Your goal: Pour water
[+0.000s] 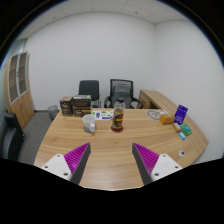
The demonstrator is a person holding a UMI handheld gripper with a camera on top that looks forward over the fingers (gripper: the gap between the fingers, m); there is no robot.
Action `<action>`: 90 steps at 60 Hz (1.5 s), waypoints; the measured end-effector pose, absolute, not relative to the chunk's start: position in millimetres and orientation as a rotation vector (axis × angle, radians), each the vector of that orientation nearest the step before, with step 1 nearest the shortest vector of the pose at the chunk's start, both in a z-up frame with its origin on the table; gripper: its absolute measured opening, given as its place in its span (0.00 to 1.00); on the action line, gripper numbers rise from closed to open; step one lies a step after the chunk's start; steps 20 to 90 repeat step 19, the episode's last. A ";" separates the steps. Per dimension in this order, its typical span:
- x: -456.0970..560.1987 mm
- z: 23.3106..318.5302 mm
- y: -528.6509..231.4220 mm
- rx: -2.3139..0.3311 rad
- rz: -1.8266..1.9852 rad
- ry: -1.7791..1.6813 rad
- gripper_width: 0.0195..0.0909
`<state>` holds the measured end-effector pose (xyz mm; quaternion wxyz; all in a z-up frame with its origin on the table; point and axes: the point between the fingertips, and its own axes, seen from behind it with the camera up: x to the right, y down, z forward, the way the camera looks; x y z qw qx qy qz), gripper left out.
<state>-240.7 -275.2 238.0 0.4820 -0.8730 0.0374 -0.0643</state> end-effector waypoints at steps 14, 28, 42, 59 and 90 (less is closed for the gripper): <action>-237.3 245.3 -301.2 -2.124 -0.150 0.086 0.93; -241.6 249.5 -302.8 -2.123 -0.136 0.070 0.93; -241.6 249.5 -302.8 -2.123 -0.136 0.070 0.93; -241.6 249.5 -302.8 -2.123 -0.136 0.070 0.93; -241.6 249.5 -302.8 -2.123 -0.136 0.070 0.93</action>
